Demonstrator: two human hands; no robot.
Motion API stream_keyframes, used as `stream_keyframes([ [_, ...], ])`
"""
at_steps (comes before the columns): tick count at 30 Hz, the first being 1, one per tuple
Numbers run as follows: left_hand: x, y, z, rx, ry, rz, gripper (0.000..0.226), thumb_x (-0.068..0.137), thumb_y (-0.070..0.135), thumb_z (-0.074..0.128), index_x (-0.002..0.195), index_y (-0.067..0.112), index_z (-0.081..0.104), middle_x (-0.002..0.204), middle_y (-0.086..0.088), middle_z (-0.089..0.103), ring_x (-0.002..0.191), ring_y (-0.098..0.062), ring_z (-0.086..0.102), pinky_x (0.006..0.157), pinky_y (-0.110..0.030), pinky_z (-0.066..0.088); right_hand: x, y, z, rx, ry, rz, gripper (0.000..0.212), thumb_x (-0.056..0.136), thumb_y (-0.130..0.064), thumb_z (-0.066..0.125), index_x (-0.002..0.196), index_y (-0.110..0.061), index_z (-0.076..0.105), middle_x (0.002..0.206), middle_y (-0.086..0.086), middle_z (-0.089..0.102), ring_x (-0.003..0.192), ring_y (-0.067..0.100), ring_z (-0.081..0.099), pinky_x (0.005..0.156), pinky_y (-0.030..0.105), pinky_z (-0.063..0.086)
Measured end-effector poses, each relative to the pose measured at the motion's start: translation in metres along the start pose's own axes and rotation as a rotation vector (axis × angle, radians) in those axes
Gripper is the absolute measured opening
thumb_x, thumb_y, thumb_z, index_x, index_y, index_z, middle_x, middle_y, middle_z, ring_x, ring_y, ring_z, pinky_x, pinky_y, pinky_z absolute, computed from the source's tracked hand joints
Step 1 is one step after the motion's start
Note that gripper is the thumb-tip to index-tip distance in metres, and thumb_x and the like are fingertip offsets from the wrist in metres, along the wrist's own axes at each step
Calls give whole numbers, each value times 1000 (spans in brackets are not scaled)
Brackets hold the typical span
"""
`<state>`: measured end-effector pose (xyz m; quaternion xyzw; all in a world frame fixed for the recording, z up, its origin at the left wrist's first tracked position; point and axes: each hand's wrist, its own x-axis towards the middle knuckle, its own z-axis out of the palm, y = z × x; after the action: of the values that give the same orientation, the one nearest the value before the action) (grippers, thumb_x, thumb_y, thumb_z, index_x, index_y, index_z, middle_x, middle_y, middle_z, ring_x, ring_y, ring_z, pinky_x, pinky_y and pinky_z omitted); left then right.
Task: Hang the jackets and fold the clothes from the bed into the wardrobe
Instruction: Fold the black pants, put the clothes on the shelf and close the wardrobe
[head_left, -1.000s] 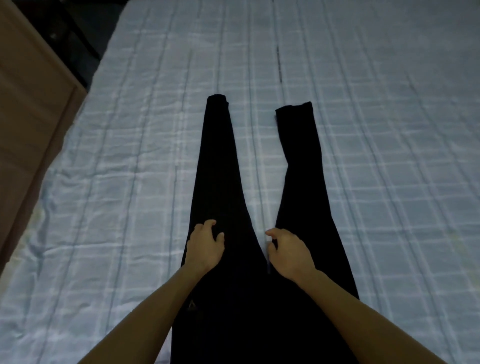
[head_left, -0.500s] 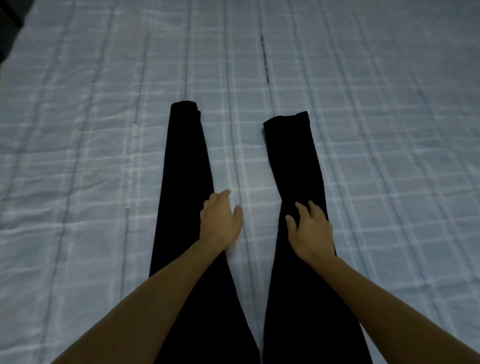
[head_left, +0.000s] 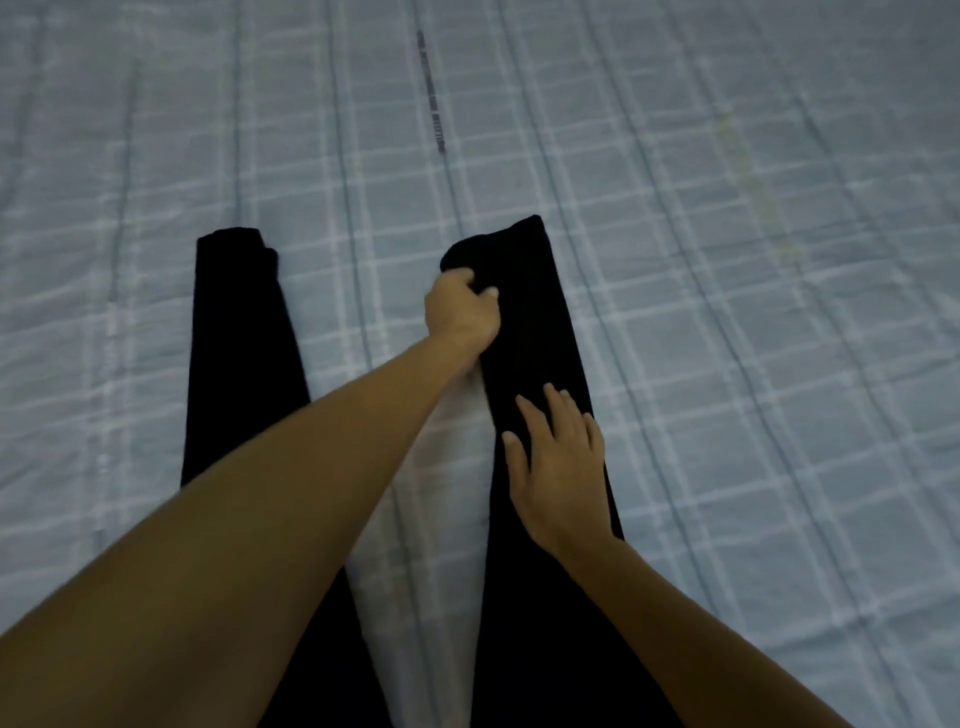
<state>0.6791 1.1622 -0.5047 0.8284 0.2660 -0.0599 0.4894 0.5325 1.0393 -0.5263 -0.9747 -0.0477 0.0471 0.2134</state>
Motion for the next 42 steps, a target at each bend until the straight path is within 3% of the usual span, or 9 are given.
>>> stream_keyframes([
  [5, 32, 28, -16, 35, 140, 236, 15, 90, 8, 53, 91, 10, 68, 93, -2, 68, 89, -15, 62, 71, -14, 40, 4, 1, -2, -20, -3, -59, 49, 99, -40, 25, 143, -22, 37, 149, 16, 35, 139, 30, 30, 112, 49, 24],
  [7, 42, 19, -20, 43, 150, 210, 24, 92, 7, 49, 110, 10, 64, 112, -5, 65, 106, -18, 59, 86, -17, 41, 1, 1, 2, -76, -58, -78, 50, 99, -43, 23, 146, -26, 31, 151, 15, 31, 141, 30, 24, 113, 49, 20],
  [9, 42, 5, -25, 29, 83, 128, 48, 95, 5, 44, 142, 12, 39, 139, -9, 49, 126, -22, 48, 101, -21, 34, -4, 1, 11, -175, -98, -89, 52, 98, -46, 21, 147, -27, 28, 152, 16, 28, 143, 31, 20, 113, 51, 19],
  [12, 31, -11, -30, 11, -1, 82, 68, 96, 3, 42, 152, 17, 7, 147, -8, 39, 129, -21, 44, 94, -14, 32, -7, -1, 20, -241, -117, -80, 55, 97, -50, 22, 147, -28, 27, 154, 17, 22, 144, 32, 15, 113, 54, 15],
  [17, -11, -31, -36, 270, -49, 418, 51, 96, 13, 47, 144, 7, 33, 146, -10, 39, 133, -23, 38, 111, -30, 27, -14, -6, 20, -187, -113, -91, 54, 97, -48, 24, 147, -28, 29, 155, 17, 20, 144, 34, 14, 113, 54, 13],
  [21, -75, -68, -41, 412, -143, 609, 39, 94, 11, 47, 133, 5, 47, 130, -13, 54, 119, -28, 51, 102, -37, 39, -40, -6, 10, -94, -113, -55, 53, 98, -42, 27, 147, -21, 31, 155, 17, 21, 144, 32, 15, 114, 50, 14],
  [23, -115, -92, -41, 487, -196, 648, 39, 94, 11, 48, 132, 4, 50, 130, -16, 54, 121, -30, 49, 103, -41, 38, -64, -4, 4, -67, -116, -45, 53, 98, -40, 27, 146, -19, 32, 154, 18, 21, 143, 33, 17, 113, 50, 16],
  [30, -231, -150, -33, 779, -368, 636, 49, 96, 22, 45, 142, 9, 37, 153, -18, 24, 142, -32, 19, 111, -47, 19, -170, 15, -9, -123, -184, 9, 52, 100, -35, 35, 148, -16, 26, 155, 19, 19, 143, 33, 16, 114, 48, 15],
  [42, -397, -208, -33, 868, -541, 689, 59, 96, 27, 44, 148, 14, 22, 155, -18, 18, 143, -31, 15, 115, -47, 11, -383, 52, -38, -119, -264, 270, 56, 98, -32, 40, 149, -14, 24, 154, 17, 23, 141, 32, 22, 114, 47, 20],
])
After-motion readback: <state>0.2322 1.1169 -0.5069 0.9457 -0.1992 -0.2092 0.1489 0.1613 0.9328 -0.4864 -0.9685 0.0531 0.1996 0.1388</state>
